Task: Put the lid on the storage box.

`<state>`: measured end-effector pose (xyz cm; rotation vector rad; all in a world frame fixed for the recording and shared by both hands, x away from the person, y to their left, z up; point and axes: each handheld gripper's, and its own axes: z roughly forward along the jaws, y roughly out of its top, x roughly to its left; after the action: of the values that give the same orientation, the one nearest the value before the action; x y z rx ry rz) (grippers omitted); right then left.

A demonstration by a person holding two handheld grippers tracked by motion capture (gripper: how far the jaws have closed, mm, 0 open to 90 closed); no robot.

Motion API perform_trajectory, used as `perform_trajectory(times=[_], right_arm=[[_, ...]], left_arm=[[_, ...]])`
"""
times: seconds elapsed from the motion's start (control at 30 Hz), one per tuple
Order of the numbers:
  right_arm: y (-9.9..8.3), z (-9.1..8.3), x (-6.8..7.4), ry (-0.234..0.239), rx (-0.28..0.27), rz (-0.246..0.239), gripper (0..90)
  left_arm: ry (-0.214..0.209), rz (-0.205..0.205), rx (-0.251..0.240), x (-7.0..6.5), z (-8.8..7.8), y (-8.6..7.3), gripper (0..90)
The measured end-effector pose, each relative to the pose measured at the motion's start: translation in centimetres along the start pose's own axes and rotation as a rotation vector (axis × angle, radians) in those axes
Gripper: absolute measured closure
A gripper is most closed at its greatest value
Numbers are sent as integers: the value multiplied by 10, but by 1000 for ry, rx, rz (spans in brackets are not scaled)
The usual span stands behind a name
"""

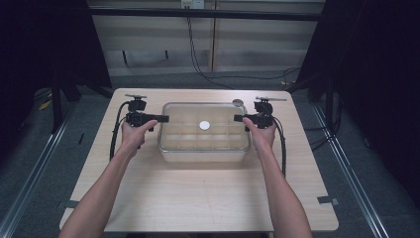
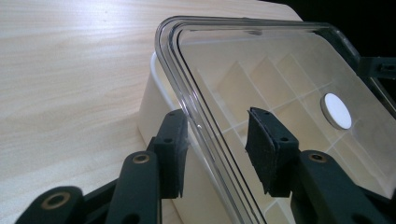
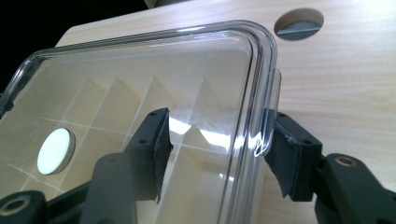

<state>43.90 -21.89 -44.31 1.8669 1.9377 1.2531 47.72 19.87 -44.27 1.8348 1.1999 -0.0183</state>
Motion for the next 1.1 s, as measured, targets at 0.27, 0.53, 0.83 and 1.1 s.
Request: perform_trajectory(times=[0.27,0.53,0.83,1.1], right_arm=[[-2,5,-1,3,18,14,417],[-4,7,-1,22,22,-10,374],[-9,-1,-8,49,14,-16,326],[-6,-19,-7,49,-24,-36,301]], left_arm=[[0,-20,6,3,4,-2,565],[-5,-12,15,5,5,-2,551],[-3,3,13,2,1,-5,472],[34,42,-1,-9,-11,-4,370]])
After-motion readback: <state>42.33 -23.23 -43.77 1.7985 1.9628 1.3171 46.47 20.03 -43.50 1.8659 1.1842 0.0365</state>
